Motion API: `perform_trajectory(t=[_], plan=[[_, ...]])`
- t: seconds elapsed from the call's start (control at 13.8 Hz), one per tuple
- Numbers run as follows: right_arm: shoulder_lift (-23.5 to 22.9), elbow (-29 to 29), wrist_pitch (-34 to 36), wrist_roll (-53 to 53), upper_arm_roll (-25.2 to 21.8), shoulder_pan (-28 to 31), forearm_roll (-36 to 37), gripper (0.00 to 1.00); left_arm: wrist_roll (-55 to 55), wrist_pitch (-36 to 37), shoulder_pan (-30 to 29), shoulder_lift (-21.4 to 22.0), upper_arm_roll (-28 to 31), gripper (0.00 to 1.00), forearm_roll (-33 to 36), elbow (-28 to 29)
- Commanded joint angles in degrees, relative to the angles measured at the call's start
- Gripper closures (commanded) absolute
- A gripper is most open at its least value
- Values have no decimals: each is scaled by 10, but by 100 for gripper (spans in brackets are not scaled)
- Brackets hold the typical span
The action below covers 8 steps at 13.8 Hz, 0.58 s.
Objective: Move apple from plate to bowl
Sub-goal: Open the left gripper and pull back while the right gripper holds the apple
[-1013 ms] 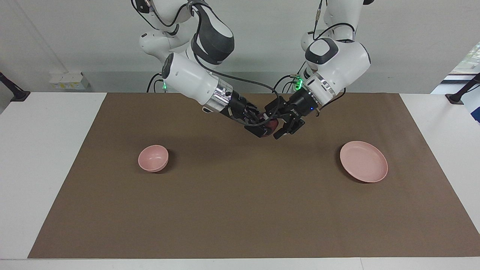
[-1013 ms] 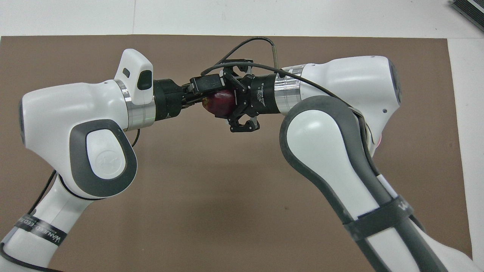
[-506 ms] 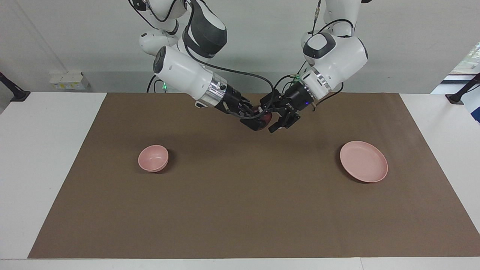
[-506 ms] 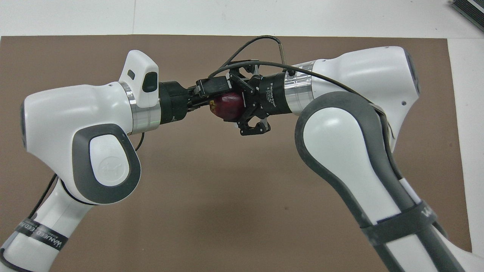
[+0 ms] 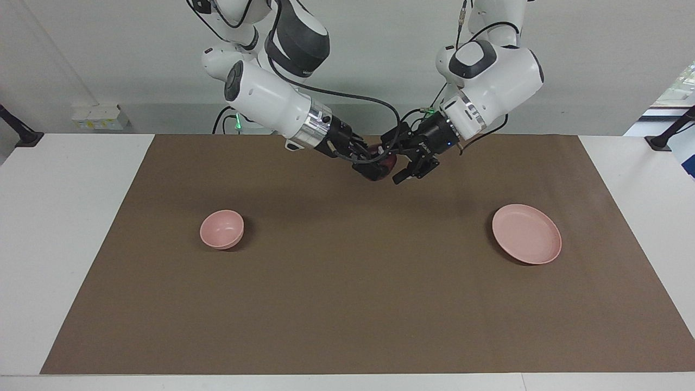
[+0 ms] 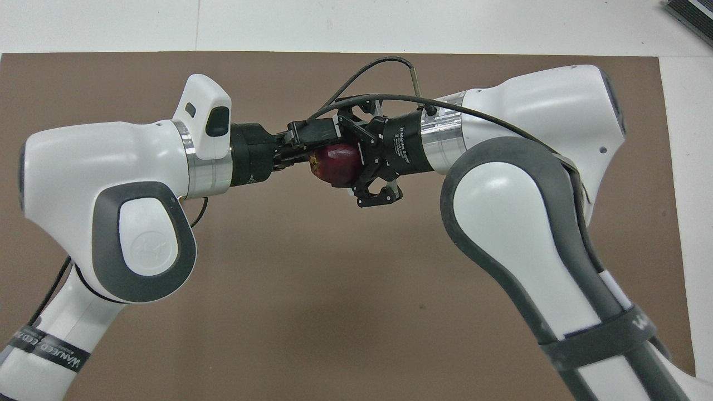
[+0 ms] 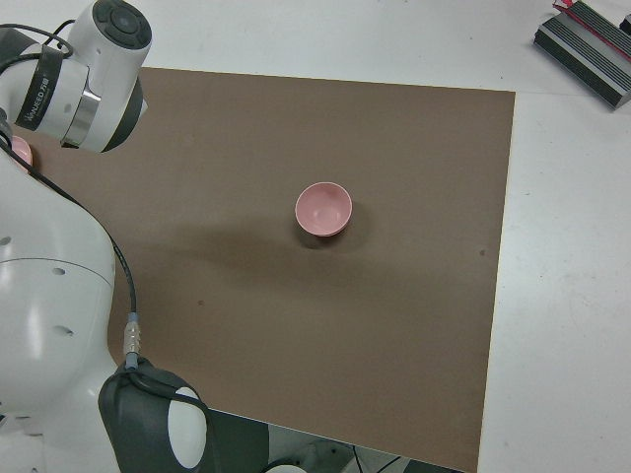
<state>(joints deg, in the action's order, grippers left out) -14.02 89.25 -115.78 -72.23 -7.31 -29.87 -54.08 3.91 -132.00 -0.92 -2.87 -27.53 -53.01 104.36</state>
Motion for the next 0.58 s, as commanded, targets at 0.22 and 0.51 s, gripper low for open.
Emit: perform_trajectory(t=[0.22, 0.51], plan=[[-11, 3, -17, 0, -6, 9, 18, 97, 37, 60, 0, 43, -4, 0, 64, 3], [-9, 5, -17, -2, -6, 8, 19, 17, 79, 62, 10, 54, -4, 59, 88, 12]])
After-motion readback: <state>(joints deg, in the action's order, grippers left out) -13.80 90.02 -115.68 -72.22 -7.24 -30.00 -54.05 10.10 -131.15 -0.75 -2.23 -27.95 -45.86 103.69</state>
